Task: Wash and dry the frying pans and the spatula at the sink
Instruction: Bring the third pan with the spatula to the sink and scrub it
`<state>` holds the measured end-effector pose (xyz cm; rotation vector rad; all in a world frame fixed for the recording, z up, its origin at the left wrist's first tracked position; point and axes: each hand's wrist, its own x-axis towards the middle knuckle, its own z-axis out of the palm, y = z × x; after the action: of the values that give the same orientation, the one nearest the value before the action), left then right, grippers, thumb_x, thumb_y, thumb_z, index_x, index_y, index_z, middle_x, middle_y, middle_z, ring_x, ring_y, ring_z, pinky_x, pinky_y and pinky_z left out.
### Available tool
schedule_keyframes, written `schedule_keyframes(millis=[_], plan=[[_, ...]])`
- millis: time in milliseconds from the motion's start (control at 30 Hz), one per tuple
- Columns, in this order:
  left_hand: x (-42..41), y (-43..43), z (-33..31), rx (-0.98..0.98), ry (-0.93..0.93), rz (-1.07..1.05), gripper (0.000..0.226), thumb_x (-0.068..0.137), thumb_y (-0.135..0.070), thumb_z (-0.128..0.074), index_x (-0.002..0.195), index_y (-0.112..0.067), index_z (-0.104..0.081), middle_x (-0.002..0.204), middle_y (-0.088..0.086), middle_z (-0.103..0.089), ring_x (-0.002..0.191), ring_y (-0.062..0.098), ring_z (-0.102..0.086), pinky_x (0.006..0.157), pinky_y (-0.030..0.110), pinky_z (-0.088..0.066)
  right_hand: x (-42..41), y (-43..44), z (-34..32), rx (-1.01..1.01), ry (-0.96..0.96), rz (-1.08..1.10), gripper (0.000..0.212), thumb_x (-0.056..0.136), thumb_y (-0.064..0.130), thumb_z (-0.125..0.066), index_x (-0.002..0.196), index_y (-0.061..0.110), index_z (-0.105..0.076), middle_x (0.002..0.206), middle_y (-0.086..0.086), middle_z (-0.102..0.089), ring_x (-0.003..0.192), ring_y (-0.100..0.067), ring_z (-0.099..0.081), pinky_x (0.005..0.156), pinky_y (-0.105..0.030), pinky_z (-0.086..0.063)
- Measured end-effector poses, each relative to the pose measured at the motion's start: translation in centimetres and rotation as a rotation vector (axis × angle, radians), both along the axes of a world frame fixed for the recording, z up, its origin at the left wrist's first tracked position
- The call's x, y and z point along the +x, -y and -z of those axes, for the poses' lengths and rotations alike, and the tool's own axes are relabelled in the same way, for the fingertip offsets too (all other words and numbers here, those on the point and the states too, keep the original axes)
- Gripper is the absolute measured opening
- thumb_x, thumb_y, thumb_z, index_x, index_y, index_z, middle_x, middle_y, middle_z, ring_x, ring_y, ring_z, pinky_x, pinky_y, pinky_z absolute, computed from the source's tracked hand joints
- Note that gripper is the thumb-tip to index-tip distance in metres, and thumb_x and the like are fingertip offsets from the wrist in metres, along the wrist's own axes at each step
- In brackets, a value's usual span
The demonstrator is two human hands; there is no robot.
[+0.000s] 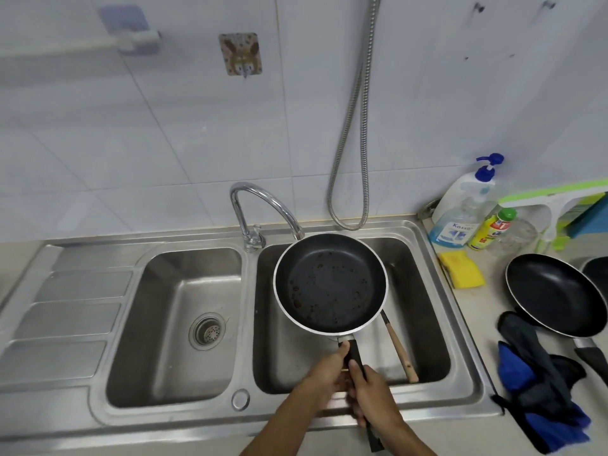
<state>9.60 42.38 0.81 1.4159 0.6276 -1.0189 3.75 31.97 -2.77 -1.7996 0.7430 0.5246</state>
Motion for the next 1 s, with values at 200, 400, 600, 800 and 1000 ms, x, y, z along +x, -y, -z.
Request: schedule_keyframes(millis=[200, 400, 600, 800, 1000], plan=[[7.8, -8.8, -5.6, 0.661, 0.757, 0.599, 0.037, 0.103, -0.038, -0.054, 0.094, -0.008, -0.073, 0.095, 0.009, -0.075, 0.090, 0.021, -0.070, 0.083, 0.031, -0.053, 0.0, -0.2, 1.5, -0.045, -0.005, 0.029, 0.050, 0.098, 0.059, -0.043, 0.080, 0.016, -0.061, 0.061, -0.005, -0.064, 0.052, -0.018, -0.056, 0.055, -0.033, -0.043], [20.8, -12.2, -6.6, 1.067, 1.184, 0.601, 0.049, 0.098, -0.027, -0.061, 0.140, -0.005, -0.048, 0.150, 0.016, -0.048, 0.138, 0.034, -0.048, 0.112, 0.048, -0.045, 0.0, -0.2, 1.3, -0.034, -0.016, 0.075, 0.049, 0.098, 0.057, -0.046, 0.082, 0.013, -0.060, 0.062, -0.005, -0.062, 0.048, -0.018, -0.054, 0.050, -0.030, -0.041], [23.3, -12.3, -3.7, 1.148, 1.055, 0.787, 0.068, 0.102, -0.029, -0.051, 0.157, -0.001, -0.021, 0.168, 0.018, -0.017, 0.153, 0.035, -0.027, 0.120, 0.049, -0.035, 0.1, 0.2, 2.0, -0.084, -0.040, 0.027, 0.049, 0.097, 0.062, -0.042, 0.082, 0.020, -0.061, 0.073, -0.003, -0.064, 0.062, -0.020, -0.057, 0.060, -0.032, -0.043], [22.6, -12.7, -3.3, 1.118, 1.074, 0.701, 0.061, 0.101, -0.023, -0.052, 0.154, -0.002, -0.028, 0.165, 0.016, -0.026, 0.149, 0.035, -0.036, 0.115, 0.050, -0.039, -0.3, 0.5, 2.0, -0.076, -0.029, 0.019, 0.046, 0.098, 0.059, -0.044, 0.083, 0.020, -0.061, 0.071, 0.000, -0.062, 0.063, -0.018, -0.056, 0.063, -0.033, -0.042], [20.7, -12.9, -2.6, 1.099, 1.073, 0.651, 0.057, 0.099, -0.022, -0.058, 0.148, -0.003, -0.036, 0.165, 0.015, -0.025, 0.143, 0.037, -0.043, 0.107, 0.051, -0.047, -0.2, 0.3, 1.0, -0.066, -0.007, 0.020, 0.046, 0.100, 0.056, -0.044, 0.079, 0.018, -0.059, 0.065, 0.001, -0.060, 0.056, -0.015, -0.054, 0.056, -0.030, -0.042]])
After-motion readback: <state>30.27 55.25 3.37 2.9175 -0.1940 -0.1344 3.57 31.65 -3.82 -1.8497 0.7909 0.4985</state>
